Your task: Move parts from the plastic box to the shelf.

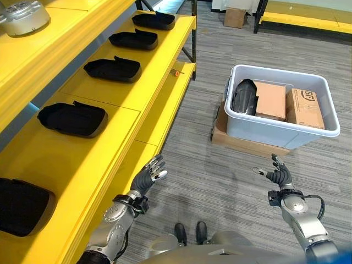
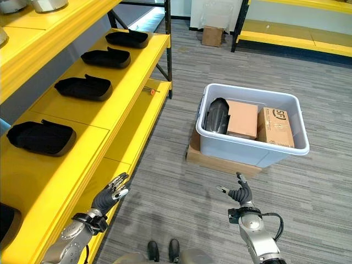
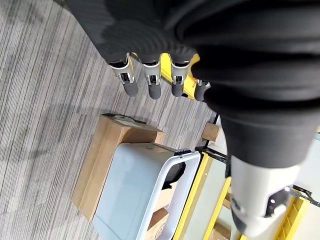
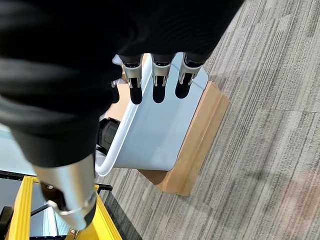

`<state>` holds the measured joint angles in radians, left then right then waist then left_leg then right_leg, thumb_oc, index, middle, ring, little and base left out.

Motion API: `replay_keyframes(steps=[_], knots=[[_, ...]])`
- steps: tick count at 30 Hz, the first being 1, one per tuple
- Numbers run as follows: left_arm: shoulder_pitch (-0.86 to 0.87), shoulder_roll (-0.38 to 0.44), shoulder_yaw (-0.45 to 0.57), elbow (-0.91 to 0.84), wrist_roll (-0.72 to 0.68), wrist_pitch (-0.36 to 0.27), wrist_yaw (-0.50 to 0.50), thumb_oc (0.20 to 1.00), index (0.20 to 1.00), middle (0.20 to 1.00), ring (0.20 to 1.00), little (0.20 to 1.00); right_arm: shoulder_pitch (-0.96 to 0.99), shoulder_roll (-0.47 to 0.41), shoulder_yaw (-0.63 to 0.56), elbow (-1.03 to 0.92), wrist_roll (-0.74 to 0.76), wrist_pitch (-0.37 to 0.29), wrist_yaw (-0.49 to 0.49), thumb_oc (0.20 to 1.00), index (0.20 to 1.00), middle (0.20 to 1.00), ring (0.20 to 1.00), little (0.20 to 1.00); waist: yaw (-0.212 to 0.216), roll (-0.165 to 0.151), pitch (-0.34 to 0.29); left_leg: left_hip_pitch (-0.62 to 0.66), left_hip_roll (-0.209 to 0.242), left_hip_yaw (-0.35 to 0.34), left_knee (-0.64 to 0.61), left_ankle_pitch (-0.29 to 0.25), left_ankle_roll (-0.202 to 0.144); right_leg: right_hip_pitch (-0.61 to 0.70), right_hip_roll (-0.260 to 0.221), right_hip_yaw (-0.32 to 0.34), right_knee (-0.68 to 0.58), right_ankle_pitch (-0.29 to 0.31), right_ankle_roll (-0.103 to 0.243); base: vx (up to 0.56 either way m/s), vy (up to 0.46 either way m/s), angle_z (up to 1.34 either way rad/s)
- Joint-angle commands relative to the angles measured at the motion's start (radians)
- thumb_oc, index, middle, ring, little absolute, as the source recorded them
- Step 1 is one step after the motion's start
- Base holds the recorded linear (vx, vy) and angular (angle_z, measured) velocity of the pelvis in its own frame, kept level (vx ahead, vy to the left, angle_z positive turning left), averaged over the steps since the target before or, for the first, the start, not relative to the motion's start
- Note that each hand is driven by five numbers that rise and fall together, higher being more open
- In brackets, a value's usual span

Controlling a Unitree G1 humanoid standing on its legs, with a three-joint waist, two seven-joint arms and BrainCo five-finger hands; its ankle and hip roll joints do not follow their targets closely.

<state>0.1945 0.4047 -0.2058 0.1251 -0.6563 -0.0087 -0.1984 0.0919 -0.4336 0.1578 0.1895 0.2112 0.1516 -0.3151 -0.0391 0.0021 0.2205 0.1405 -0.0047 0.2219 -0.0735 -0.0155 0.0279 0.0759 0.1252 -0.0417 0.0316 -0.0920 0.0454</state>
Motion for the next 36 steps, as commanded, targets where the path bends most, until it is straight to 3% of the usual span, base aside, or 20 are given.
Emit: replay_keyframes(steps=[1, 6, 8, 11, 14, 17, 22, 23, 28, 32, 36], knots=[[0.015, 0.004, 0.002, 0.016, 0.005, -0.051, -0.017, 1.000, 1.000, 1.000, 1.000, 1.000, -0.004, -0.019, 0.009, -0.029, -0.019, -0.008, -0.001, 1.000, 1.000, 1.000, 1.000, 1.000, 0.022, -0.023, -0.056, -0.044, -0.002, 0.045, 0.003, 0.001, -0.025, -0.047, -0.158, -0.163, 0.089, 0.068, 0.061, -0.01, 0.040, -0.20], [-0.006, 0.015, 0.001, 0.045, 0.019, -0.064, -0.020, 1.000, 1.000, 1.000, 1.000, 1.000, -0.054, -0.007, 0.033, -0.008, -0.002, 0.004, -0.034, 1.000, 1.000, 1.000, 1.000, 1.000, 0.058, -0.032, -0.039, -0.041, 0.021, 0.102, 0.000, 0.000, -0.014, -0.083, -0.268, -0.255, 0.147, 0.123, 0.114, -0.03, -0.042, -0.75], [-0.017, 0.028, 0.002, 0.046, 0.014, -0.056, -0.025, 1.000, 1.000, 1.000, 1.000, 1.000, -0.066, -0.002, 0.037, 0.004, 0.017, -0.005, -0.053, 1.000, 1.000, 1.000, 1.000, 1.000, 0.061, -0.039, -0.032, -0.040, 0.031, 0.102, 0.011, -0.004, -0.010, -0.078, -0.312, -0.240, 0.112, 0.160, 0.139, 0.01, -0.165, -0.62], [-0.023, 0.043, 0.002, 0.052, 0.022, -0.055, -0.022, 1.000, 1.000, 1.000, 1.000, 1.000, -0.072, 0.013, 0.032, 0.015, 0.019, -0.024, -0.067, 1.000, 1.000, 1.000, 1.000, 1.000, 0.062, -0.051, -0.027, -0.027, 0.053, 0.111, 0.012, -0.011, -0.018, -0.092, -0.408, -0.225, 0.044, 0.278, 0.179, 0.05, -0.204, -0.31], [-0.019, 0.052, 0.010, 0.056, 0.005, -0.065, 0.001, 1.000, 1.000, 1.000, 1.000, 1.000, -0.084, 0.027, 0.027, 0.029, 0.021, -0.024, -0.059, 1.000, 1.000, 1.000, 1.000, 1.000, 0.071, -0.061, -0.021, -0.015, 0.083, 0.145, 0.018, -0.027, -0.035, -0.120, -0.471, -0.260, 0.003, 0.358, 0.207, 0.09, -0.222, -0.31], [-0.018, 0.052, 0.016, 0.063, -0.001, -0.059, 0.014, 1.000, 1.000, 1.000, 1.000, 1.000, -0.089, 0.024, 0.024, 0.035, 0.030, -0.009, -0.049, 1.000, 1.000, 1.000, 1.000, 1.000, 0.074, -0.059, -0.014, -0.017, 0.104, 0.155, 0.032, -0.030, -0.043, -0.111, -0.473, -0.276, -0.015, 0.350, 0.208, 0.10, -0.192, -0.41], [-0.002, 0.062, 0.032, 0.046, 0.026, -0.051, -0.016, 1.000, 1.000, 1.000, 1.000, 1.000, -0.035, -0.001, -0.024, -0.016, 0.035, -0.006, -0.050, 1.000, 1.000, 1.000, 1.000, 1.000, 0.061, -0.067, -0.015, -0.049, 0.142, 0.119, 0.069, -0.019, -0.054, -0.087, -0.434, -0.217, -0.040, 0.276, 0.187, 0.20, -0.309, 0.05], [0.018, 0.059, 0.047, 0.030, 0.027, -0.039, -0.032, 1.000, 1.000, 1.000, 1.000, 1.000, -0.017, -0.018, -0.043, -0.032, 0.021, 0.017, -0.058, 1.000, 1.000, 1.000, 1.000, 1.000, 0.061, -0.066, -0.024, -0.043, 0.166, 0.128, 0.073, -0.009, -0.069, -0.062, -0.414, -0.235, -0.041, 0.231, 0.177, 0.25, -0.307, 0.07], [0.059, 0.050, 0.051, -0.031, 0.040, -0.014, -0.060, 1.000, 1.000, 1.000, 1.000, 1.000, -0.009, -0.047, -0.077, -0.008, -0.010, 0.020, -0.085, 1.000, 1.000, 1.000, 1.000, 1.000, 0.056, -0.057, -0.034, -0.026, 0.226, 0.141, 0.121, -0.008, -0.109, -0.007, -0.365, -0.267, -0.022, 0.141, 0.120, 0.26, -0.284, 0.02], [0.039, 0.044, 0.038, -0.022, 0.040, -0.010, -0.063, 1.000, 1.000, 1.000, 1.000, 1.000, -0.049, -0.061, -0.074, 0.030, -0.022, 0.010, -0.103, 1.000, 1.000, 1.000, 1.000, 1.000, 0.047, -0.058, -0.030, -0.042, 0.268, 0.160, 0.217, -0.027, -0.124, -0.005, -0.344, -0.281, 0.005, 0.113, 0.081, 0.19, -0.284, -0.12], [0.000, 0.032, 0.021, -0.005, 0.011, -0.011, -0.060, 1.000, 1.000, 1.000, 1.000, 1.000, -0.088, -0.070, -0.055, 0.046, -0.044, -0.008, -0.110, 1.000, 1.000, 1.000, 1.000, 1.000, 0.032, -0.044, -0.020, -0.078, 0.325, 0.180, 0.347, 0.017, -0.145, -0.010, -0.308, -0.288, 0.026, 0.083, 0.040, 0.15, -0.260, -0.19]])
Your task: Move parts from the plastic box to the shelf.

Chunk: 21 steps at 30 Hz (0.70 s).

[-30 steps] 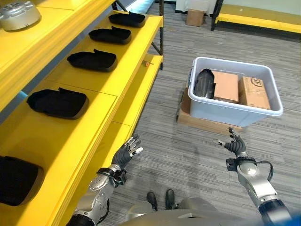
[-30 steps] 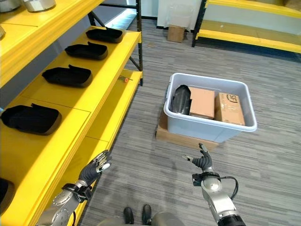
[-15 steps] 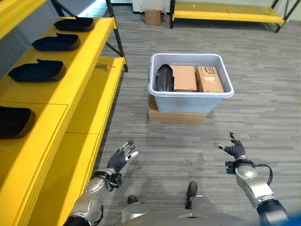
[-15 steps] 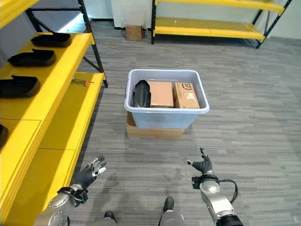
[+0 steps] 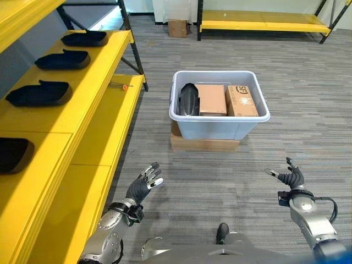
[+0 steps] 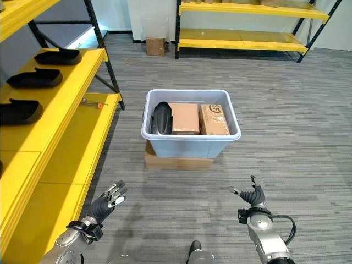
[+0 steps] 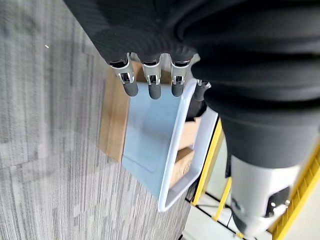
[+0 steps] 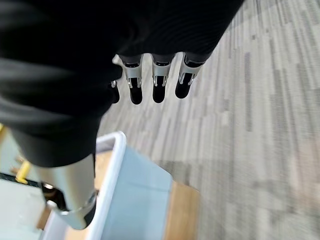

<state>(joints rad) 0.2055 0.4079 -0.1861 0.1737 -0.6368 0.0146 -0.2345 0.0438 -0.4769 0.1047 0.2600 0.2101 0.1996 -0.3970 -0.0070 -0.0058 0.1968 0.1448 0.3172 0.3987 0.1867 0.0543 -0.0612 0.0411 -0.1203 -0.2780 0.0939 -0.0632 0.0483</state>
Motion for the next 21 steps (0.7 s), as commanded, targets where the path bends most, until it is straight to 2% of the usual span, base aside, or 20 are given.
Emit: replay_keyframes(steps=[1, 2, 4, 6, 7, 9, 10, 11, 12, 13, 14, 15, 16, 19, 20, 21], knots=[[-0.027, 0.025, -0.001, -0.044, -0.001, -0.037, -0.025, 1.000, 1.000, 1.000, 1.000, 1.000, -0.046, -0.029, 0.008, -0.025, -0.064, -0.068, -0.014, 1.000, 1.000, 1.000, 1.000, 1.000, -0.011, -0.030, 0.006, -0.097, 0.027, 0.027, 0.142, -0.021, -0.067, 0.028, -0.048, -0.059, -0.035, 0.043, 0.021, 0.21, -0.236, -0.13], [-0.036, 0.024, -0.004, -0.041, 0.000, -0.035, -0.020, 1.000, 1.000, 1.000, 1.000, 1.000, -0.048, -0.031, 0.014, -0.025, -0.068, -0.072, 0.009, 1.000, 1.000, 1.000, 1.000, 1.000, -0.020, -0.027, 0.006, -0.094, 0.042, 0.036, 0.173, -0.023, -0.083, 0.037, -0.043, -0.058, -0.032, 0.026, 0.022, 0.23, -0.236, -0.13], [-0.057, 0.023, -0.006, -0.032, 0.000, -0.033, -0.007, 1.000, 1.000, 1.000, 1.000, 1.000, -0.047, -0.035, 0.026, -0.032, -0.063, -0.084, 0.044, 1.000, 1.000, 1.000, 1.000, 1.000, -0.037, -0.023, 0.006, -0.096, 0.068, 0.076, 0.216, -0.015, -0.094, 0.042, -0.034, -0.069, -0.030, 0.010, 0.012, 0.15, -0.143, -0.06], [-0.075, 0.022, -0.008, -0.021, -0.002, -0.035, 0.000, 1.000, 1.000, 1.000, 1.000, 1.000, -0.036, -0.034, 0.038, -0.042, -0.081, -0.096, 0.059, 1.000, 1.000, 1.000, 1.000, 1.000, -0.056, -0.019, 0.005, -0.090, 0.070, 0.117, 0.218, -0.012, -0.094, 0.040, -0.029, -0.082, -0.027, 0.003, 0.008, 0.11, -0.096, 0.00], [-0.081, 0.022, -0.008, -0.022, -0.003, -0.032, 0.002, 1.000, 1.000, 1.000, 1.000, 1.000, -0.031, -0.035, 0.043, -0.047, -0.083, -0.100, 0.060, 1.000, 1.000, 1.000, 1.000, 1.000, -0.058, -0.016, 0.006, -0.095, 0.066, 0.117, 0.226, 0.001, -0.097, 0.041, -0.022, -0.082, -0.028, 0.001, 0.004, 0.11, -0.060, 0.12], [-0.084, 0.020, -0.008, -0.030, -0.002, -0.027, 0.020, 1.000, 1.000, 1.000, 1.000, 1.000, -0.023, -0.033, 0.055, -0.048, -0.080, -0.105, 0.070, 1.000, 1.000, 1.000, 1.000, 1.000, -0.044, -0.010, 0.014, -0.133, -0.017, 0.045, 0.200, -0.033, -0.068, 0.030, -0.016, -0.056, -0.022, 0.007, 0.013, 0.09, -0.007, 0.26], [-0.078, 0.022, -0.003, -0.038, -0.005, -0.025, 0.024, 1.000, 1.000, 1.000, 1.000, 1.000, -0.019, -0.033, 0.057, -0.048, -0.075, -0.109, 0.080, 1.000, 1.000, 1.000, 1.000, 1.000, -0.037, -0.012, 0.019, -0.146, -0.053, 0.039, 0.168, -0.031, -0.041, 0.016, -0.018, -0.053, -0.023, 0.027, 0.008, 0.07, 0.042, 0.19], [-0.068, 0.025, 0.003, -0.051, -0.008, -0.021, 0.032, 1.000, 1.000, 1.000, 1.000, 1.000, -0.008, -0.032, 0.059, -0.056, -0.073, -0.108, 0.093, 1.000, 1.000, 1.000, 1.000, 1.000, -0.030, -0.009, 0.027, -0.151, -0.093, 0.019, 0.118, -0.051, -0.029, 0.014, -0.015, -0.041, -0.022, 0.029, 0.015, 0.06, 0.049, -0.25], [-0.064, 0.025, 0.006, -0.056, -0.006, -0.019, 0.035, 1.000, 1.000, 1.000, 1.000, 1.000, 0.001, -0.034, 0.063, -0.066, -0.071, -0.107, 0.096, 1.000, 1.000, 1.000, 1.000, 1.000, -0.029, -0.007, 0.030, -0.156, -0.101, 0.023, 0.081, -0.046, -0.029, 0.018, -0.014, -0.041, -0.024, 0.029, 0.018, 0.14, 0.088, -0.47], [-0.057, 0.026, 0.007, -0.060, -0.002, -0.018, 0.038, 1.000, 1.000, 1.000, 1.000, 1.000, 0.015, -0.036, 0.067, -0.079, -0.060, -0.104, 0.104, 1.000, 1.000, 1.000, 1.000, 1.000, -0.029, -0.004, 0.035, -0.165, -0.105, 0.038, 0.028, -0.026, -0.034, 0.029, -0.012, -0.043, -0.032, 0.027, 0.021, 0.27, 0.206, -0.38], [-0.043, 0.029, 0.004, -0.055, -0.006, -0.025, 0.033, 1.000, 1.000, 1.000, 1.000, 1.000, 0.045, -0.049, 0.075, -0.096, -0.050, -0.121, 0.129, 1.000, 1.000, 1.000, 1.000, 1.000, -0.029, 0.002, 0.035, -0.182, -0.113, 0.056, -0.079, 0.017, -0.061, 0.068, -0.014, -0.047, -0.053, 0.010, 0.037, 0.30, 0.226, 0.02], [-0.032, 0.027, 0.005, -0.053, -0.005, -0.032, 0.031, 1.000, 1.000, 1.000, 1.000, 1.000, 0.059, -0.053, 0.081, -0.102, -0.058, -0.134, 0.138, 1.000, 1.000, 1.000, 1.000, 1.000, -0.022, 0.005, 0.037, -0.209, -0.101, 0.041, -0.100, 0.066, -0.073, 0.078, -0.012, -0.046, -0.057, 0.007, 0.036, 0.26, 0.245, 0.15], [-0.024, 0.026, 0.009, -0.050, -0.007, -0.039, 0.043, 1.000, 1.000, 1.000, 1.000, 1.000, 0.066, -0.057, 0.088, -0.108, -0.066, -0.138, 0.155, 1.000, 1.000, 1.000, 1.000, 1.000, -0.012, 0.012, 0.045, -0.246, -0.083, 0.038, -0.117, 0.120, -0.068, 0.078, -0.007, -0.050, -0.055, 0.015, 0.027, 0.15, 0.174, 0.02], [-0.011, 0.013, 0.025, -0.017, -0.033, -0.067, 0.040, 1.000, 1.000, 1.000, 1.000, 1.000, 0.062, -0.065, 0.110, -0.111, -0.028, -0.144, 0.200, 1.000, 1.000, 1.000, 1.000, 1.000, 0.010, 0.014, 0.052, -0.289, -0.064, -0.008, -0.135, 0.149, -0.075, 0.093, -0.008, -0.041, -0.036, -0.010, 0.018, 0.22, 0.230, -0.53], [0.008, 0.001, 0.038, -0.004, -0.020, -0.073, 0.019, 1.000, 1.000, 1.000, 1.000, 1.000, 0.061, -0.063, 0.118, -0.120, -0.021, -0.150, 0.227, 1.000, 1.000, 1.000, 1.000, 1.000, 0.021, 0.009, 0.048, -0.273, -0.071, -0.023, -0.129, 0.111, -0.061, 0.096, -0.016, -0.039, -0.009, -0.033, 0.019, 0.27, 0.296, -1.16], [0.008, 0.001, 0.038, -0.004, -0.017, -0.071, 0.016, 1.000, 1.000, 1.000, 1.000, 1.000, 0.062, -0.063, 0.118, -0.121, -0.019, -0.148, 0.229, 1.000, 1.000, 1.000, 1.000, 1.000, 0.021, 0.009, 0.048, -0.270, -0.072, -0.020, -0.126, 0.106, -0.059, 0.097, -0.017, -0.041, -0.007, -0.035, 0.019, 0.33, 0.314, -1.08]])
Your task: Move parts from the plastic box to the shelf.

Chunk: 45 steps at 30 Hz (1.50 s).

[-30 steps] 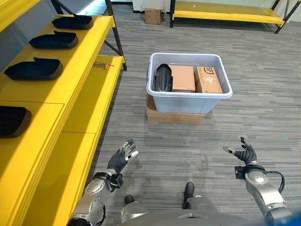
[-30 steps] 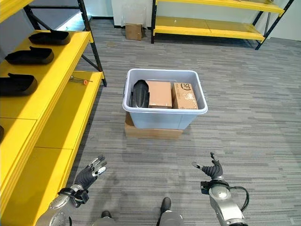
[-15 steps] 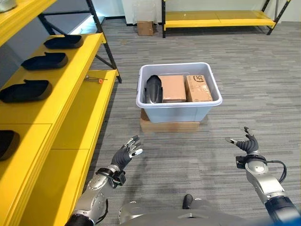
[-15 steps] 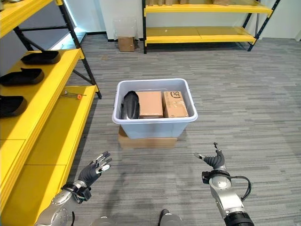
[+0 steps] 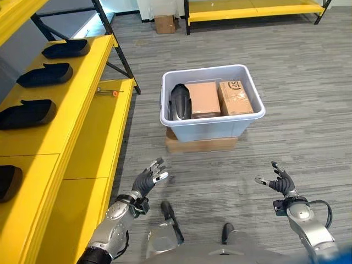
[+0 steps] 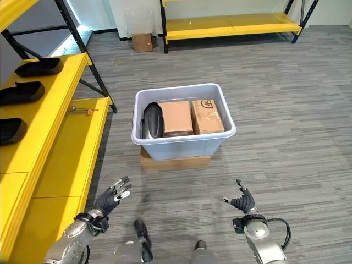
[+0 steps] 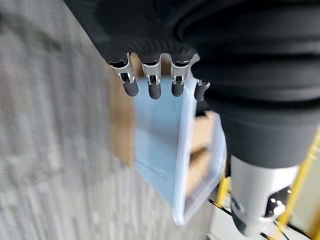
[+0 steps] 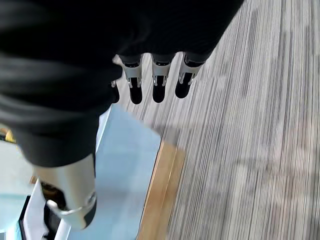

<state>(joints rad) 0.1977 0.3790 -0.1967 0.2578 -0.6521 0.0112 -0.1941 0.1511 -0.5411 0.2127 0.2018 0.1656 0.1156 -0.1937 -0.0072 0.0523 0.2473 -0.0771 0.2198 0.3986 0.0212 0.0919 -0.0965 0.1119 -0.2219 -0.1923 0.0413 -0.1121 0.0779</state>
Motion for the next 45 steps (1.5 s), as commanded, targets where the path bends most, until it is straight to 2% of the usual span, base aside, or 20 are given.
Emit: replay_keyframes(steps=[1, 2, 5, 7, 11, 14, 15, 17, 18, 20, 23, 24, 25, 27, 32, 35, 38, 41, 42, 45], knots=[[0.018, 0.029, 0.048, -0.079, 0.010, -0.070, -0.037, 1.000, 1.000, 1.000, 1.000, 1.000, -0.043, 0.003, 0.009, -0.066, 0.034, -0.061, 0.027, 1.000, 1.000, 1.000, 1.000, 1.000, 0.017, -0.058, -0.008, -0.026, 0.010, -0.018, 0.049, 0.031, -0.027, 0.037, 0.075, -0.125, 0.056, -0.006, -0.002, 0.27, 0.272, -0.53], [0.014, 0.035, 0.044, -0.066, 0.029, -0.071, -0.054, 1.000, 1.000, 1.000, 1.000, 1.000, -0.039, 0.010, 0.007, -0.069, 0.051, -0.067, 0.023, 1.000, 1.000, 1.000, 1.000, 1.000, 0.011, -0.066, -0.017, 0.009, -0.015, -0.004, 0.054, -0.015, -0.002, 0.039, 0.070, -0.132, 0.070, -0.016, 0.005, 0.29, 0.289, -0.37], [0.002, 0.045, 0.038, -0.052, 0.049, -0.078, -0.067, 1.000, 1.000, 1.000, 1.000, 1.000, -0.038, 0.031, 0.007, -0.068, 0.051, -0.074, 0.025, 1.000, 1.000, 1.000, 1.000, 1.000, 0.010, -0.075, -0.031, 0.041, -0.054, -0.006, 0.057, -0.060, 0.029, 0.040, 0.070, -0.123, 0.087, -0.025, 0.013, 0.19, 0.283, 0.08], [-0.011, 0.054, 0.034, -0.046, 0.061, -0.079, -0.069, 1.000, 1.000, 1.000, 1.000, 1.000, -0.057, 0.050, 0.013, -0.060, 0.046, -0.072, 0.019, 1.000, 1.000, 1.000, 1.000, 1.000, 0.014, -0.074, -0.039, 0.055, -0.093, -0.017, 0.039, -0.065, 0.069, 0.017, 0.083, -0.106, 0.121, -0.015, 0.016, 0.15, 0.334, 0.06], [-0.027, 0.059, 0.029, -0.034, 0.055, -0.085, -0.076, 1.000, 1.000, 1.000, 1.000, 1.000, -0.086, 0.068, 0.022, -0.059, 0.045, -0.065, 0.009, 1.000, 1.000, 1.000, 1.000, 1.000, 0.013, -0.077, -0.047, 0.080, -0.125, -0.009, 0.010, -0.080, 0.093, -0.017, 0.079, -0.103, 0.196, -0.005, 0.035, 0.09, 0.233, 0.08], [-0.040, 0.067, 0.031, -0.033, 0.053, -0.071, -0.091, 1.000, 1.000, 1.000, 1.000, 1.000, -0.112, 0.083, 0.022, -0.062, 0.037, -0.027, 0.001, 1.000, 1.000, 1.000, 1.000, 1.000, 0.015, -0.079, -0.051, 0.108, -0.160, 0.023, -0.030, -0.103, 0.141, -0.122, 0.056, -0.128, 0.430, 0.036, 0.083, 0.05, 0.268, 0.00], [-0.040, 0.067, 0.030, -0.031, 0.054, -0.071, -0.090, 1.000, 1.000, 1.000, 1.000, 1.000, -0.113, 0.084, 0.024, -0.062, 0.036, -0.024, -0.001, 1.000, 1.000, 1.000, 1.000, 1.000, 0.015, -0.079, -0.051, 0.112, -0.165, 0.026, -0.037, -0.105, 0.145, -0.143, 0.053, -0.129, 0.457, 0.042, 0.089, 0.03, 0.192, -0.01], [-0.042, 0.065, 0.026, -0.023, 0.053, -0.075, -0.075, 1.000, 1.000, 1.000, 1.000, 1.000, -0.115, 0.085, 0.027, -0.059, 0.034, -0.021, -0.003, 1.000, 1.000, 1.000, 1.000, 1.000, 0.012, -0.079, -0.050, 0.126, -0.166, 0.034, -0.052, -0.105, 0.145, -0.176, 0.053, -0.143, 0.471, 0.062, 0.095, 0.04, 0.109, -0.13], [-0.048, 0.062, 0.019, -0.018, 0.045, -0.078, -0.063, 1.000, 1.000, 1.000, 1.000, 1.000, -0.113, 0.085, 0.029, -0.057, 0.035, -0.024, -0.003, 1.000, 1.000, 1.000, 1.000, 1.000, 0.007, -0.086, -0.049, 0.147, -0.175, 0.022, -0.061, -0.123, 0.136, -0.184, 0.044, -0.143, 0.460, 0.054, 0.112, 0.07, 0.058, -0.24], [-0.062, 0.058, 0.011, -0.010, 0.036, -0.081, -0.051, 1.000, 1.000, 1.000, 1.000, 1.000, -0.110, 0.086, 0.026, -0.059, 0.039, -0.028, -0.007, 1.000, 1.000, 1.000, 1.000, 1.000, 0.000, -0.091, -0.042, 0.162, -0.166, 0.029, -0.064, -0.124, 0.128, -0.194, 0.030, -0.158, 0.402, 0.077, 0.115, 0.04, 0.014, -0.13], [-0.088, 0.051, -0.016, -0.006, 0.043, -0.088, -0.015, 1.000, 1.000, 1.000, 1.000, 1.000, -0.094, 0.082, 0.012, -0.070, 0.042, -0.032, -0.006, 1.000, 1.000, 1.000, 1.000, 1.000, -0.018, -0.112, -0.032, 0.184, -0.151, 0.037, -0.053, -0.138, 0.111, -0.203, -0.027, -0.140, 0.236, 0.190, 0.142, 0.04, -0.077, -0.11], [-0.100, 0.049, -0.032, -0.005, 0.042, -0.089, 0.001, 1.000, 1.000, 1.000, 1.000, 1.000, -0.084, 0.086, 0.007, -0.070, 0.041, -0.035, -0.012, 1.000, 1.000, 1.000, 1.000, 1.000, -0.027, -0.122, -0.028, 0.192, -0.144, 0.036, -0.046, -0.150, 0.106, -0.208, -0.057, -0.114, 0.175, 0.253, 0.161, 0.01, -0.145, -0.12], [-0.105, 0.050, -0.036, -0.006, 0.038, -0.086, 0.004, 1.000, 1.000, 1.000, 1.000, 1.000, -0.079, 0.088, 0.004, -0.071, 0.041, -0.037, -0.014, 1.000, 1.000, 1.000, 1.000, 1.000, -0.030, -0.131, -0.025, 0.183, -0.140, 0.051, -0.041, -0.136, 0.109, -0.217, -0.072, -0.109, 0.140, 0.297, 0.154, 0.08, -0.172, -0.02], [-0.107, 0.053, -0.048, -0.008, 0.036, -0.087, 0.005, 1.000, 1.000, 1.000, 1.000, 1.000, -0.063, 0.097, -0.004, -0.070, 0.036, -0.047, -0.018, 1.000, 1.000, 1.000, 1.000, 1.000, -0.034, -0.140, -0.025, 0.196, -0.129, 0.041, -0.033, -0.166, 0.097, -0.216, -0.114, -0.084, 0.095, 0.349, 0.183, 0.12, -0.150, 0.05], [-0.078, 0.060, -0.048, -0.019, 0.041, -0.069, 0.011, 1.000, 1.000, 1.000, 1.000, 1.000, -0.052, 0.105, -0.013, -0.075, 0.045, -0.064, -0.011, 1.000, 1.000, 1.000, 1.000, 1.000, -0.015, -0.146, -0.022, 0.199, -0.091, 0.062, 0.008, -0.188, 0.077, -0.197, -0.158, -0.129, 0.039, 0.409, 0.184, 0.11, -0.183, 0.13], [-0.055, 0.070, -0.039, -0.033, 0.054, -0.058, 0.012, 1.000, 1.000, 1.000, 1.000, 1.000, -0.049, 0.105, -0.016, -0.088, 0.044, -0.061, -0.008, 1.000, 1.000, 1.000, 1.000, 1.000, -0.002, -0.148, -0.019, 0.193, -0.082, 0.062, 0.034, -0.200, 0.074, -0.186, -0.166, -0.153, 0.018, 0.411, 0.184, 0.16, -0.210, -0.07], [-0.040, 0.080, -0.029, -0.041, 0.073, -0.050, 0.000, 1.000, 1.000, 1.000, 1.000, 1.000, -0.047, 0.093, -0.018, -0.099, 0.037, -0.057, -0.028, 1.000, 1.000, 1.000, 1.000, 1.000, 0.002, -0.145, -0.021, 0.178, -0.073, 0.032, 0.057, -0.203, 0.072, -0.162, -0.150, -0.141, -0.006, 0.366, 0.184, 0.21, -0.246, 0.19], [-0.017, 0.089, -0.014, -0.057, 0.079, -0.053, -0.019, 1.000, 1.000, 1.000, 1.000, 1.000, -0.047, 0.075, -0.030, -0.103, 0.002, -0.067, -0.048, 1.000, 1.000, 1.000, 1.000, 1.000, 0.002, -0.134, -0.019, 0.181, -0.048, 0.017, 0.060, -0.188, 0.062, -0.131, -0.122, -0.135, 0.004, 0.274, 0.170, 0.22, -0.257, 0.27], [-0.006, 0.091, -0.004, -0.067, 0.074, -0.049, -0.017, 1.000, 1.000, 1.000, 1.000, 1.000, -0.050, 0.064, -0.037, -0.104, -0.014, -0.067, -0.053, 1.000, 1.000, 1.000, 1.000, 1.000, 0.004, -0.134, -0.020, 0.174, -0.037, 0.022, 0.056, -0.158, 0.061, -0.126, -0.107, -0.146, 0.008, 0.245, 0.150, 0.22, -0.317, 0.18], [0.018, 0.081, 0.014, -0.089, 0.054, -0.052, -0.019, 1.000, 1.000, 1.000, 1.000, 1.000, -0.055, 0.034, -0.050, -0.098, -0.022, -0.073, -0.042, 1.000, 1.000, 1.000, 1.000, 1.000, 0.010, -0.123, -0.027, 0.180, -0.007, 0.001, 0.057, -0.145, 0.041, -0.108, -0.071, -0.152, 0.039, 0.171, 0.117, 0.28, -0.310, 0.14]])
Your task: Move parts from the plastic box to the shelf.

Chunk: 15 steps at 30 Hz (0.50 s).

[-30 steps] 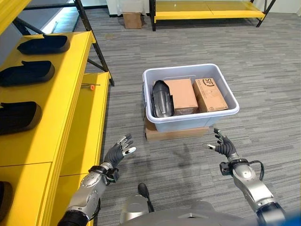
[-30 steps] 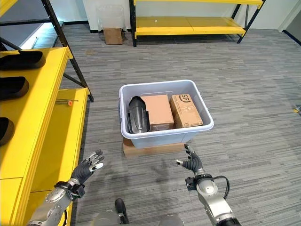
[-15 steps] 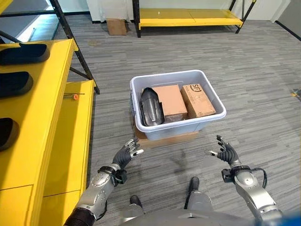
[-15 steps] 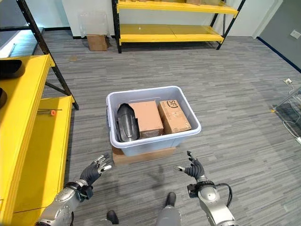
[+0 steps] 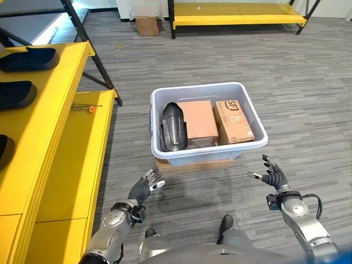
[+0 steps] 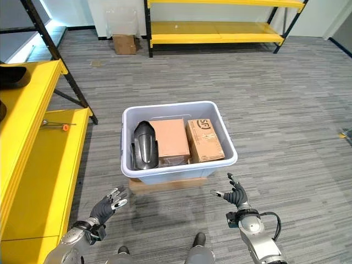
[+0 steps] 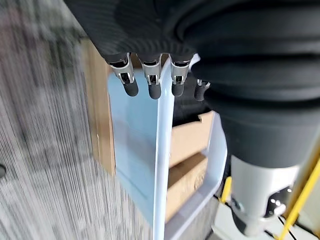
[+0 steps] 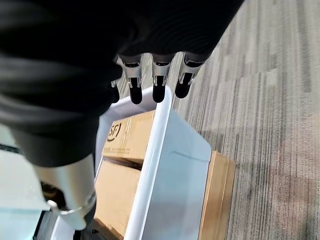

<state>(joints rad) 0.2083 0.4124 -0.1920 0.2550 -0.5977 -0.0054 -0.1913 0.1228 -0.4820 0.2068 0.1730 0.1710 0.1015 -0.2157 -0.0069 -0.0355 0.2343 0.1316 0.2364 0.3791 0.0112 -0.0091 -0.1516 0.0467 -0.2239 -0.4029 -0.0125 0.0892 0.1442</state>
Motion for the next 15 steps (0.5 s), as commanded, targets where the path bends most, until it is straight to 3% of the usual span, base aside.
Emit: replay_keyframes(steps=[1, 2, 3, 4, 5, 8, 9, 11, 12, 15], knots=[[0.021, 0.038, 0.020, -0.094, -0.020, -0.038, -0.017, 1.000, 1.000, 1.000, 1.000, 1.000, -0.041, -0.043, -0.057, -0.050, -0.021, -0.067, -0.014, 1.000, 1.000, 1.000, 1.000, 1.000, 0.013, -0.031, -0.018, -0.031, 0.003, 0.008, 0.102, -0.047, 0.082, -0.035, -0.038, 0.054, 0.130, -0.082, 0.012, 0.40, -0.403, 0.00], [0.021, 0.036, 0.021, -0.094, -0.023, -0.037, -0.012, 1.000, 1.000, 1.000, 1.000, 1.000, -0.047, -0.046, -0.057, -0.045, -0.017, -0.068, -0.013, 1.000, 1.000, 1.000, 1.000, 1.000, 0.013, -0.031, -0.018, -0.032, 0.008, 0.008, 0.113, -0.050, 0.081, -0.035, -0.035, 0.052, 0.136, -0.088, 0.006, 0.43, -0.530, 0.00], [0.010, 0.023, 0.029, -0.090, -0.038, -0.044, 0.012, 1.000, 1.000, 1.000, 1.000, 1.000, -0.077, -0.060, -0.059, -0.029, -0.001, -0.075, -0.013, 1.000, 1.000, 1.000, 1.000, 1.000, 0.014, -0.034, -0.016, -0.047, 0.036, 0.015, 0.190, -0.061, 0.072, -0.033, -0.014, 0.040, 0.159, -0.114, -0.025, 0.37, -0.468, -0.04], [-0.008, 0.013, 0.031, -0.083, -0.044, -0.049, 0.012, 1.000, 1.000, 1.000, 1.000, 1.000, -0.090, -0.068, -0.060, -0.026, 0.003, -0.076, -0.014, 1.000, 1.000, 1.000, 1.000, 1.000, 0.010, -0.025, -0.012, -0.062, 0.068, 0.021, 0.284, -0.050, 0.046, -0.014, 0.009, 0.036, 0.168, -0.148, -0.039, 0.35, -0.460, -0.10], [-0.012, 0.011, 0.032, -0.080, -0.044, -0.052, 0.013, 1.000, 1.000, 1.000, 1.000, 1.000, -0.091, -0.070, -0.060, -0.027, 0.003, -0.077, -0.015, 1.000, 1.000, 1.000, 1.000, 1.000, 0.009, -0.024, -0.010, -0.069, 0.075, 0.023, 0.303, -0.044, 0.042, -0.012, 0.014, 0.034, 0.168, -0.151, -0.043, 0.22, -0.270, -0.01], [-0.038, 0.005, 0.046, -0.070, -0.039, -0.061, 0.028, 1.000, 1.000, 1.000, 1.000, 1.000, -0.090, -0.075, -0.059, -0.028, 0.002, -0.067, 0.003, 1.000, 1.000, 1.000, 1.000, 1.000, -0.002, -0.016, -0.003, -0.116, 0.143, 0.061, 0.449, 0.022, 0.008, 0.009, 0.040, 0.019, 0.158, -0.175, -0.075, 0.12, -0.198, 0.08], [-0.043, 0.003, 0.050, -0.069, -0.040, -0.061, 0.035, 1.000, 1.000, 1.000, 1.000, 1.000, -0.087, -0.074, -0.057, -0.028, -0.001, -0.066, 0.010, 1.000, 1.000, 1.000, 1.000, 1.000, -0.005, -0.013, -0.001, -0.129, 0.146, 0.059, 0.463, 0.024, 0.007, 0.011, 0.044, 0.018, 0.157, -0.179, -0.078, 0.17, -0.125, 0.05], [-0.055, 0.000, 0.063, -0.064, -0.042, -0.054, 0.048, 1.000, 1.000, 1.000, 1.000, 1.000, -0.074, -0.068, -0.050, -0.028, -0.002, -0.060, 0.031, 1.000, 1.000, 1.000, 1.000, 1.000, -0.009, -0.001, 0.005, -0.145, 0.113, 0.052, 0.445, 0.030, 0.013, 0.013, 0.057, 0.027, 0.153, -0.182, -0.078, 0.13, -0.023, 0.05], [-0.053, -0.001, 0.068, -0.066, -0.040, -0.049, 0.053, 1.000, 1.000, 1.000, 1.000, 1.000, -0.069, -0.063, -0.044, -0.026, 0.001, -0.059, 0.037, 1.000, 1.000, 1.000, 1.000, 1.000, -0.003, 0.006, 0.009, -0.159, 0.075, 0.040, 0.378, 0.047, 0.036, 0.003, 0.060, 0.032, 0.146, -0.159, -0.081, 0.07, 0.092, -0.02], [-0.041, -0.005, 0.071, -0.076, -0.041, -0.043, 0.062, 1.000, 1.000, 1.000, 1.000, 1.000, -0.044, -0.055, -0.030, -0.036, -0.013, -0.059, 0.052, 1.000, 1.000, 1.000, 1.000, 1.000, 0.008, 0.018, 0.010, -0.165, 0.034, 0.017, 0.207, 0.083, 0.029, 0.019, 0.059, 0.042, 0.138, -0.158, -0.065, 0.13, 0.190, -0.14]])
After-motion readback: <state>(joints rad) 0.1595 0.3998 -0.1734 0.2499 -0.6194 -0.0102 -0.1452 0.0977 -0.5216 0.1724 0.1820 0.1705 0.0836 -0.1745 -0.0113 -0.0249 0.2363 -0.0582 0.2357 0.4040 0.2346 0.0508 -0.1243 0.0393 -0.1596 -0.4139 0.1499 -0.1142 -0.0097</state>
